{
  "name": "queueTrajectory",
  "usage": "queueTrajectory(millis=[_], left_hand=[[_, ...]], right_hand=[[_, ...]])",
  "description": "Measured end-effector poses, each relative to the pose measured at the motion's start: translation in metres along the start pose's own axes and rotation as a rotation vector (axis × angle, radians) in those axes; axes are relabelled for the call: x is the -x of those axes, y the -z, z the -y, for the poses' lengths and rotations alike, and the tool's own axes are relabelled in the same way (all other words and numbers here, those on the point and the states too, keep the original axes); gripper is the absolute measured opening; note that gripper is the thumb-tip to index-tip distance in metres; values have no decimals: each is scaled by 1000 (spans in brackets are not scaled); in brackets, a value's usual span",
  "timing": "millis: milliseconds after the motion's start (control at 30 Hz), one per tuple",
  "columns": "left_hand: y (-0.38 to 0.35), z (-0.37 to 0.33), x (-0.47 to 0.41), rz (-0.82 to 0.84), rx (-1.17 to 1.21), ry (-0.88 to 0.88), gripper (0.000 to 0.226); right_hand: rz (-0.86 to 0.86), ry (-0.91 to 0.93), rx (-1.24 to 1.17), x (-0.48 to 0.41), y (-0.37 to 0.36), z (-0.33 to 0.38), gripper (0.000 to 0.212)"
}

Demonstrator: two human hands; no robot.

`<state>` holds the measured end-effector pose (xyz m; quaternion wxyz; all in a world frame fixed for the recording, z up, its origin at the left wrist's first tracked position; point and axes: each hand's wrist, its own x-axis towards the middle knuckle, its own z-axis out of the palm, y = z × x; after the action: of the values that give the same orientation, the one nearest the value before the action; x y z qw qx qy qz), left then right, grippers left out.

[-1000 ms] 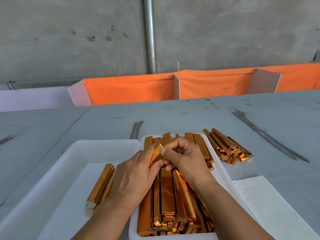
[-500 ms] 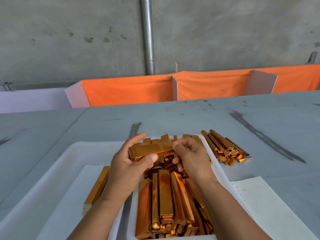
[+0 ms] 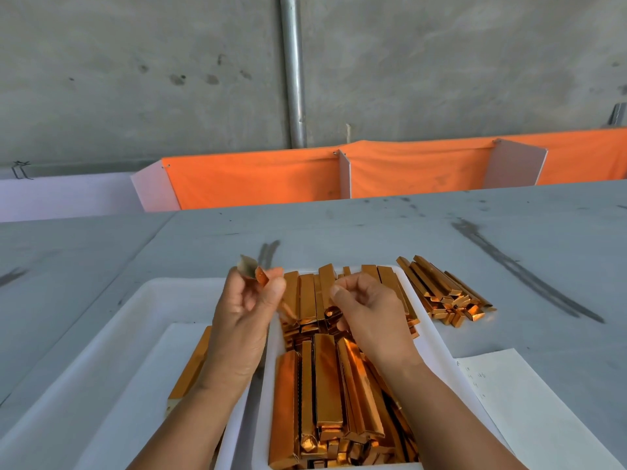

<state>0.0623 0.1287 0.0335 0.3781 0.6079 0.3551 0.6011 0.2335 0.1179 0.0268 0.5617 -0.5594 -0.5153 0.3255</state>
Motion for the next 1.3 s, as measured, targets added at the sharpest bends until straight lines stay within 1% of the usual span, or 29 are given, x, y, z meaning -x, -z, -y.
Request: queueTrajectory(millis=[67, 133, 267, 367, 467, 567, 667, 833, 1000, 1067, 1167, 1233, 1300], left_hand=[[0, 4, 0, -34, -242, -28, 24], [-1, 8, 1, -46, -452, -12, 33], [-5, 14, 4, -8, -736, -26, 38], [-6, 17, 5, 24, -850, -46, 47], [-6, 20, 5, 40, -895, -74, 53], [-7, 19, 6, 46, -937, -107, 53], [-7, 18, 7, 52, -969, -113, 53], [-7, 16, 9, 96, -1022, -196, 45], [-8, 15, 11, 130, -1088, -231, 58], [-9, 14, 11, 152, -1091, -244, 56], [-10, 14, 12, 184, -1048, -238, 52], [-10, 13, 12, 183, -1024, -237, 42], [-11, 12, 12, 177, -1016, -241, 36]], right_hand=[[4, 39, 3, 1, 0, 1, 11], [29, 90, -12, 3, -1, 3, 14], [72, 210, -43, 8, -2, 6, 23], [90, 260, -34, 10, -4, 7, 31], [85, 287, -4, 10, -5, 6, 33], [84, 270, 47, 9, -6, 4, 22], [107, 251, 72, 8, -5, 2, 20], [229, 184, 86, 6, -3, 2, 25], [323, 89, 46, 6, -3, 4, 22], [324, 91, 65, 4, -3, 3, 20], [291, 97, 0, 2, -3, 2, 20], [250, 104, -43, 2, -3, 0, 24], [201, 113, -71, 2, -3, -1, 21]])
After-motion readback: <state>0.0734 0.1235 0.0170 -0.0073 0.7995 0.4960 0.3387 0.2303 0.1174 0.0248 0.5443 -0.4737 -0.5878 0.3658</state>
